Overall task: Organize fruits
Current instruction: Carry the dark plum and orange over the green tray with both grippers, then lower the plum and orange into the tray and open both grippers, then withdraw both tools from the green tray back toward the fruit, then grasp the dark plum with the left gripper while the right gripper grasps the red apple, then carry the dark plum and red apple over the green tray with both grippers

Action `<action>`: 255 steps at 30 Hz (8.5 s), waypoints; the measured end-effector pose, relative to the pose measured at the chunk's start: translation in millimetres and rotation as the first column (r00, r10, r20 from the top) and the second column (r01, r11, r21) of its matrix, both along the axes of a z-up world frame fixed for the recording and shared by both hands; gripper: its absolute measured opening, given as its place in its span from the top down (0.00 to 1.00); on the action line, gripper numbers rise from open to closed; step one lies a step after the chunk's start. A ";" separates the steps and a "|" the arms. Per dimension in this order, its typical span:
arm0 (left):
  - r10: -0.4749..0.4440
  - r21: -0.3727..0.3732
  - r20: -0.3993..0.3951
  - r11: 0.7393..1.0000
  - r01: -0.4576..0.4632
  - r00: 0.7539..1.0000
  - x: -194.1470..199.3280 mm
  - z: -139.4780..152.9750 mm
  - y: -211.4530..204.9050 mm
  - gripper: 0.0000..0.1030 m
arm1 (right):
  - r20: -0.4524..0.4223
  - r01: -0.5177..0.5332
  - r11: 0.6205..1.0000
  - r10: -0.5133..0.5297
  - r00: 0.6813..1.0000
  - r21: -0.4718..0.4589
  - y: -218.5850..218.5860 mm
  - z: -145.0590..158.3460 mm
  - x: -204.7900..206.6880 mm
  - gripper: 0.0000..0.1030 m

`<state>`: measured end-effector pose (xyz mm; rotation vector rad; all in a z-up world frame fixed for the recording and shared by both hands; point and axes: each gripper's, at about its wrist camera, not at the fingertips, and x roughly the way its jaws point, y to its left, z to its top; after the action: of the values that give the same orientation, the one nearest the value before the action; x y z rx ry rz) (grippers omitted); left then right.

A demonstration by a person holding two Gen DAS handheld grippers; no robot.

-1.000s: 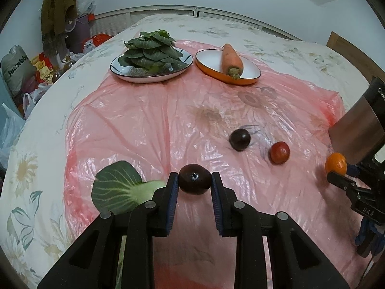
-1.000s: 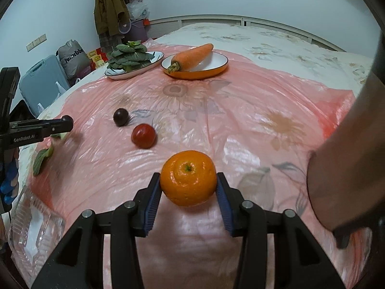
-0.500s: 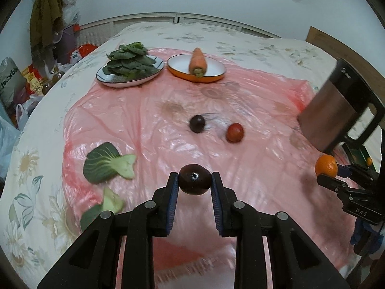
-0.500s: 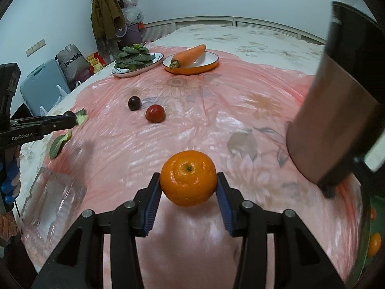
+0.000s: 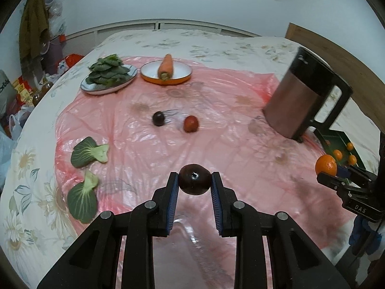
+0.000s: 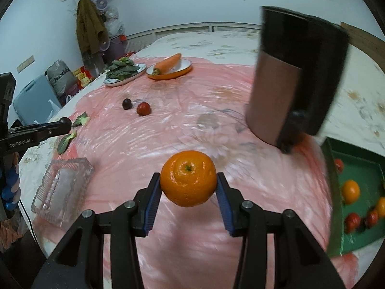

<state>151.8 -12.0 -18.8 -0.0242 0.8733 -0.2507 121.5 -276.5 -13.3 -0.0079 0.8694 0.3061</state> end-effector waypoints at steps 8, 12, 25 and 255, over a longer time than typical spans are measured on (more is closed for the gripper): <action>-0.082 0.002 0.009 0.997 0.082 0.997 -17.4 9.6 -50.7 0.78 | 0.006 0.109 0.994 -0.109 0.994 0.005 -56.6 4.3 -30.9 0.46; -0.135 0.003 0.002 0.991 0.135 0.991 -21.3 10.7 -82.7 0.78 | 0.007 0.180 0.984 -0.180 0.984 0.013 -90.1 4.8 -40.4 0.46; -0.393 -0.008 -0.013 0.919 0.393 0.919 -19.7 5.4 -231.8 0.78 | 0.020 0.423 0.906 -0.423 0.906 0.012 -223.3 1.7 -59.3 0.46; -0.086 0.099 -0.125 0.990 0.099 0.988 173.1 -74.0 53.6 0.78 | -0.106 -0.326 0.944 0.321 0.941 -0.041 187.0 -67.0 182.9 0.67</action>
<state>324.9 41.6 -92.8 0.1003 1.0086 -0.2919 304.4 -89.5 -80.2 -0.1937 0.9745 0.5937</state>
